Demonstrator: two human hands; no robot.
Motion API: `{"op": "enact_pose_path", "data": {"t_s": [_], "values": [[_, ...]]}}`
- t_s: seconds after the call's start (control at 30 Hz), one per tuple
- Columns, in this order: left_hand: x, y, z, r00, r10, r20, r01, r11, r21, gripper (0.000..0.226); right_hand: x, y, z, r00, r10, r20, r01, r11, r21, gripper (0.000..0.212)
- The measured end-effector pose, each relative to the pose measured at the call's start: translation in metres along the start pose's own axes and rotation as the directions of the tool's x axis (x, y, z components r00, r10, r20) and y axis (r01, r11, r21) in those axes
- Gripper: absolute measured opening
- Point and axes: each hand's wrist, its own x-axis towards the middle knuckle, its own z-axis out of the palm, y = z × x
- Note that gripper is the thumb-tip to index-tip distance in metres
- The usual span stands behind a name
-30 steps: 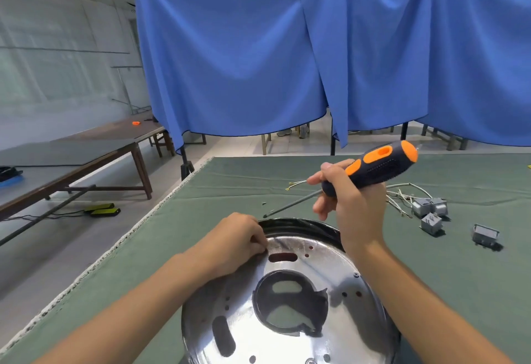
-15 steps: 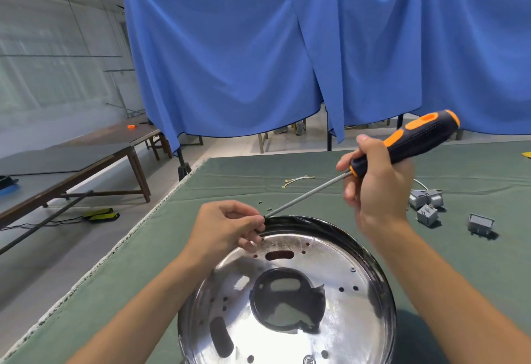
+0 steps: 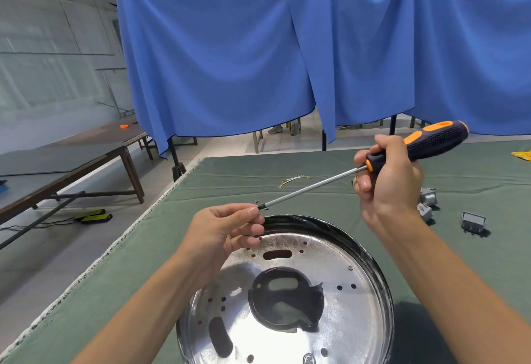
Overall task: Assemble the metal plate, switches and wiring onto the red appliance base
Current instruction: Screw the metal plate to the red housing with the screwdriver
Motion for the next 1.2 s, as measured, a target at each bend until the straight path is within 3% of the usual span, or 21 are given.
{"op": "enact_pose_path", "data": {"t_s": [0.43,0.6,0.7,0.9,1.03,1.2], "values": [[0.001,0.003,0.001,0.99,-0.14,0.005,0.14,0.989,-0.056,0.011,0.001,0.004,-0.002,0.999,0.003,-0.033,-0.004,1.0,-0.023,0.029],[0.001,0.006,0.004,0.979,-0.203,-0.021,0.196,0.966,-0.166,0.012,0.0,0.008,-0.002,1.0,0.02,-0.009,-0.02,0.999,-0.041,0.028],[0.001,0.009,0.002,0.981,-0.187,-0.047,0.168,0.949,-0.266,0.013,-0.001,0.011,-0.001,0.997,0.075,-0.008,-0.075,0.996,-0.038,0.026],[0.002,0.002,0.006,0.991,-0.059,-0.121,0.037,0.984,-0.176,0.008,-0.006,0.015,0.0,0.999,-0.003,-0.035,0.0,0.997,-0.081,0.026],[0.003,0.005,0.006,0.986,-0.138,-0.097,0.11,0.96,-0.257,0.017,-0.005,0.014,0.0,0.999,0.017,-0.031,-0.02,0.997,-0.079,0.025],[0.003,0.01,0.013,0.98,-0.188,-0.072,0.156,0.936,-0.315,0.012,0.0,0.015,-0.006,0.997,0.074,-0.018,-0.075,0.994,-0.074,0.023]]}}
